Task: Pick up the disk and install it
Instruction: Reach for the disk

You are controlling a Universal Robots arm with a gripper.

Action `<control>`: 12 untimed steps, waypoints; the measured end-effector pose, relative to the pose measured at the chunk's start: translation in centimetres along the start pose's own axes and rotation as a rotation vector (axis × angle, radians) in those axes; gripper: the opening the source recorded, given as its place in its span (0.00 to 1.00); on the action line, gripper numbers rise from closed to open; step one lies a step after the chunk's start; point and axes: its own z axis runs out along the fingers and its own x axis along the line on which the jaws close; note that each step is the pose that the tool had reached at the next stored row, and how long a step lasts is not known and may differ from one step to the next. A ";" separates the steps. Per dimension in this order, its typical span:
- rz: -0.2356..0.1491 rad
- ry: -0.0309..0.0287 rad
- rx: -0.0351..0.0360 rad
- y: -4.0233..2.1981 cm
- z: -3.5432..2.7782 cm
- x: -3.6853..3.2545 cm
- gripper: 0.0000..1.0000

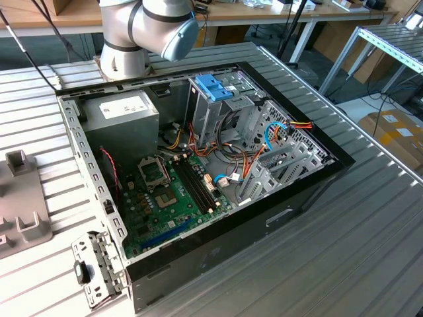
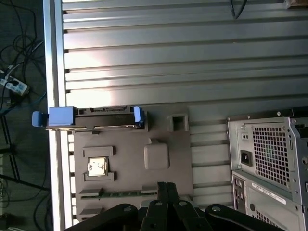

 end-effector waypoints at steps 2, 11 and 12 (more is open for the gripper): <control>0.000 0.0001 0.0001 0.02 0.03 0.23 0.11; 0.000 0.0000 0.0000 -0.01 0.11 0.94 0.11; 0.000 0.0000 0.0000 -0.01 0.11 0.99 0.11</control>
